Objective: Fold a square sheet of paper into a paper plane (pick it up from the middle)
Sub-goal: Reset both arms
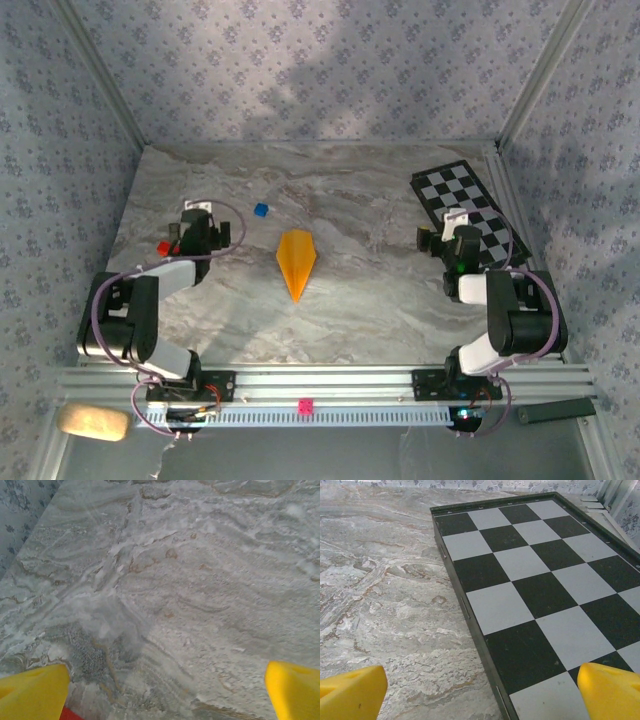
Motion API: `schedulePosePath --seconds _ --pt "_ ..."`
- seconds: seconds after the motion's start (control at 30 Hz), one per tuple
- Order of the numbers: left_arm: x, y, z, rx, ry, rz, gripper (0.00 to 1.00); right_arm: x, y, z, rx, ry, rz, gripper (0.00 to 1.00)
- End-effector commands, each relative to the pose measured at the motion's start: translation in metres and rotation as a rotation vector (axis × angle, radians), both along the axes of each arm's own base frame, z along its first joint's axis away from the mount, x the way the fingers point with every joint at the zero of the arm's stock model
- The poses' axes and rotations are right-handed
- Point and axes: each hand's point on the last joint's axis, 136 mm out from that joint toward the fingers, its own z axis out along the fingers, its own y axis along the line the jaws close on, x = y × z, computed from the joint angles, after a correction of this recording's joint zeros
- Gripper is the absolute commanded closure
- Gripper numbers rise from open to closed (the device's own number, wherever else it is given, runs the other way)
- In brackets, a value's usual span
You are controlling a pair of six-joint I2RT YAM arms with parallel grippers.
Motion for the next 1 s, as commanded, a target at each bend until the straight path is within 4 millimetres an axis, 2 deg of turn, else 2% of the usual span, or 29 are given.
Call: schedulePosePath --seconds 0.0,0.1,0.17,0.2,0.27,0.97 --pt "0.009 0.008 0.012 -0.076 -0.134 -0.022 0.00 0.002 -0.005 0.000 0.014 0.003 -0.031 0.00" --pt "0.006 0.002 0.009 -0.149 -0.217 -0.112 0.01 0.002 -0.005 0.000 0.014 0.002 -0.032 0.00" --pt "-0.004 0.011 0.002 -0.154 -0.194 -0.057 0.01 0.002 -0.005 -0.001 0.016 0.005 -0.030 0.00" --pt "0.000 0.019 0.008 -0.151 -0.222 -0.015 0.01 0.002 -0.005 -0.001 0.017 0.005 -0.029 0.00" --pt "-0.002 0.018 0.003 -0.152 -0.200 -0.015 0.00 0.002 -0.005 -0.001 0.017 0.004 -0.029 0.00" --pt "0.000 0.016 0.005 -0.131 -0.204 -0.014 0.00 0.002 -0.005 -0.001 0.017 0.003 -0.030 0.00"
